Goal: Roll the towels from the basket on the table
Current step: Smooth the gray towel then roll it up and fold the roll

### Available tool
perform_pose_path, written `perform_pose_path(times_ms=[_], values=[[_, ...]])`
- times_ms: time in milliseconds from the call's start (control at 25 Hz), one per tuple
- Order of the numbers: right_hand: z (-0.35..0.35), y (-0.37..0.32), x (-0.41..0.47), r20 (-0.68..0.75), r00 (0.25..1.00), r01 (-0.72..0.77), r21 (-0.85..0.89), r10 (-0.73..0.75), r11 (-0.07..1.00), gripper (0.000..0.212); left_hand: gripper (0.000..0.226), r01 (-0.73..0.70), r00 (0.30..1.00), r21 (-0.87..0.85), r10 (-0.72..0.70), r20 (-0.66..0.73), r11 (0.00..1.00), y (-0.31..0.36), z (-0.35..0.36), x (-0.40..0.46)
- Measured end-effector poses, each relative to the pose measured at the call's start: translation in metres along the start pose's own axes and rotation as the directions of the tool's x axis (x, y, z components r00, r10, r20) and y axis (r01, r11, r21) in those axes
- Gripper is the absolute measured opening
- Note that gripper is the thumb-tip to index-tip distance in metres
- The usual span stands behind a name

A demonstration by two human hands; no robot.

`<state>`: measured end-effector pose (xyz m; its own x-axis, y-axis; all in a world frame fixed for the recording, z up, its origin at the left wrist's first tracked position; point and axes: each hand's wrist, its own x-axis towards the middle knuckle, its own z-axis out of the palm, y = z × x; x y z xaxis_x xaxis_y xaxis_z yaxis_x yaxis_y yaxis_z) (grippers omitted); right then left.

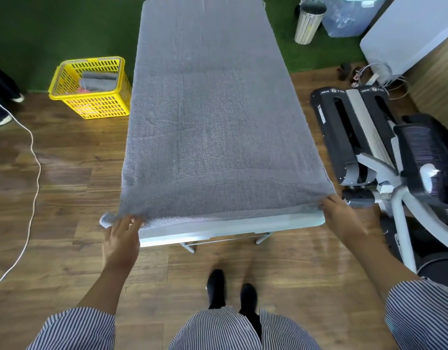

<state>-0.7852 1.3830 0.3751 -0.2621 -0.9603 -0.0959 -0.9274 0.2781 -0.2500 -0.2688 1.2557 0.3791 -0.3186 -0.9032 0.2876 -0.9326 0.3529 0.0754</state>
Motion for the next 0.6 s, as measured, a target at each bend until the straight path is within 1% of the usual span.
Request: perform_pose_path(times_ms=[40, 120, 240, 360, 440, 520, 600], values=[[-0.002, -0.002, -0.003, -0.021, 1.0, 0.008, 0.01, -0.008, 1.0, 0.024, 0.03, -0.036, 0.999, -0.022, 0.036, -0.008, 0.999, -0.001, 0.003, -0.002], [-0.005, -0.005, -0.01, -0.049, 0.999, 0.009, 0.051, -0.007, 0.999, 0.03, 0.03, -0.045, 0.999, -0.075, 0.045, -0.003, 0.996, -0.002, 0.006, -0.003], [-0.007, -0.007, -0.012, 0.009, 1.0, -0.01, 0.032, 0.01, 0.999, 0.035, 0.028, -0.048, 0.999, -0.1, 0.049, 0.01, 0.994, -0.003, 0.004, -0.004], [-0.008, -0.008, -0.004, 0.029, 0.999, -0.032, 0.041, 0.031, 0.999, 0.029, 0.033, -0.059, 0.998, -0.06, 0.06, 0.027, 0.996, -0.003, 0.002, -0.002], [-0.011, -0.01, -0.001, 0.018, 0.997, -0.074, 0.069, 0.073, 0.995, 0.019, 0.044, -0.044, 0.998, -0.04, 0.046, 0.047, 0.998, -0.005, 0.002, 0.001], [-0.012, -0.012, -0.001, -0.005, 0.996, -0.085, 0.081, 0.086, 0.993, 0.006, 0.049, -0.05, 0.996, -0.026, 0.051, 0.074, 0.998, -0.011, 0.001, 0.002], [-0.015, -0.013, -0.001, 0.039, 0.995, -0.094, 0.057, 0.092, 0.994, 0.005, 0.049, -0.077, 0.99, -0.008, 0.078, 0.115, 0.997, -0.017, 0.001, 0.003]])
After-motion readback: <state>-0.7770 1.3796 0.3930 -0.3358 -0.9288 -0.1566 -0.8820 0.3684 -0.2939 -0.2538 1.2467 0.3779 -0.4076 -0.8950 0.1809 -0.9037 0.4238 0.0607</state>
